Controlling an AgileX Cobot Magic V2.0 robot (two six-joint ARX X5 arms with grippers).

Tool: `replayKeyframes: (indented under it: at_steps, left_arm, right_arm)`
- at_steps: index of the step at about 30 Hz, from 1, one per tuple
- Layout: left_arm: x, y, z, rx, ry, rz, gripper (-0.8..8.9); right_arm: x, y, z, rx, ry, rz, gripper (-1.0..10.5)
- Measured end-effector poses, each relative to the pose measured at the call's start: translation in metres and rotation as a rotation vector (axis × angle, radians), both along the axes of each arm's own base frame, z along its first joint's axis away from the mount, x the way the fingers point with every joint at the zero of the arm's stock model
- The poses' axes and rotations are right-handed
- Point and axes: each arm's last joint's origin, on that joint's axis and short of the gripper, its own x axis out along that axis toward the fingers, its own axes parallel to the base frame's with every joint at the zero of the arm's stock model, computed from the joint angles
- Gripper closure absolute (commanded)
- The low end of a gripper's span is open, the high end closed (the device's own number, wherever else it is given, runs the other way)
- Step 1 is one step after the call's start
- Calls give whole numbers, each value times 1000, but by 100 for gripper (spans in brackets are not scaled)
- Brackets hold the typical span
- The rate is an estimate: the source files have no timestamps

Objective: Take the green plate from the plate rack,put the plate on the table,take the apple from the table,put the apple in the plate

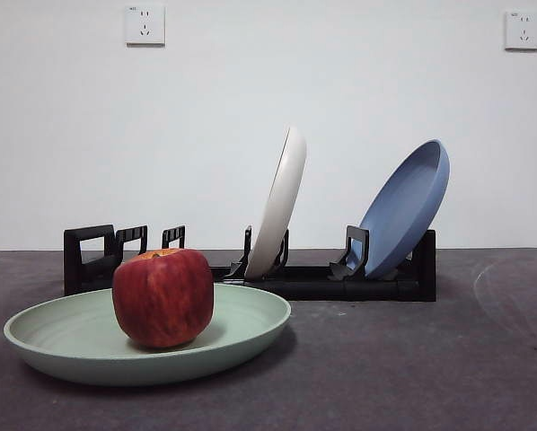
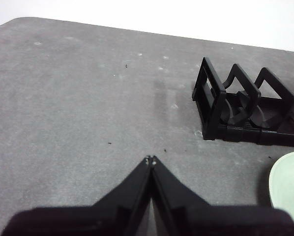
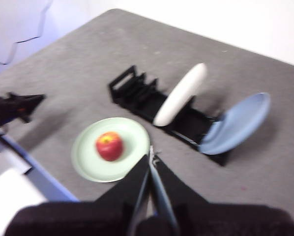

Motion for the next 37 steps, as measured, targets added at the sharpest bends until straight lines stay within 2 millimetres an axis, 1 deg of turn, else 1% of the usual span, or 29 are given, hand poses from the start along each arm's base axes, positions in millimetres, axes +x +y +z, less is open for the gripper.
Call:
replayKeyframes:
  at_steps: [2, 5, 7, 9, 12, 14, 15, 17, 20, 21, 23, 24, 27, 30, 34, 37]
  left_arm:
    - [0, 0, 0, 0, 0, 0, 816]
    - [0, 0, 0, 0, 0, 0, 816]
    - [0, 0, 0, 0, 0, 0, 816]
    - [0, 0, 0, 0, 0, 0, 816]
    - [0, 0, 0, 0, 0, 0, 816]
    - [0, 0, 0, 0, 0, 0, 816]
    - [0, 0, 0, 0, 0, 0, 816]
    - [0, 0, 0, 0, 0, 0, 816]
    - [0, 0, 0, 0, 0, 0, 816]
    - [0, 0, 0, 0, 0, 0, 816]
    - [0, 0, 0, 0, 0, 0, 816]
    - [0, 0, 0, 0, 0, 0, 816]
    - [0, 0, 0, 0, 0, 0, 816]
    - [0, 0, 0, 0, 0, 0, 816]
    - [0, 0, 0, 0, 0, 0, 816]
    - [0, 0, 0, 0, 0, 0, 816]
  right_arm:
    - [4, 0, -2, -33, -25, -55, 945]
    - [18, 6, -7, -49, -117, -140, 945]
    - [34, 11, -15, -64, -186, -201, 945]
    - [51, 12, -28, -81, -248, -275, 945]
    - [76, 9, -58, -69, -318, -370, 945]
    - [90, 4, -85, -49, -339, -402, 945]
    - [96, 0, -103, -35, -348, -410, 945]
    - [101, -6, -132, -14, -364, -414, 945]
    - [101, -17, -179, 19, -396, -437, 945]
    - [99, -21, -196, 31, -405, -464, 945]
    - [95, -27, -222, 41, -402, -505, 945]
    - [91, -30, -239, 44, -388, -530, 945]
    - [82, -35, -272, 45, -350, -571, 945]
    - [74, -36, -290, 55, -365, -584, 945]
    - [67, -37, -302, 78, -404, -602, 945]
    - [65, -39, -312, 111, -385, -626, 945]
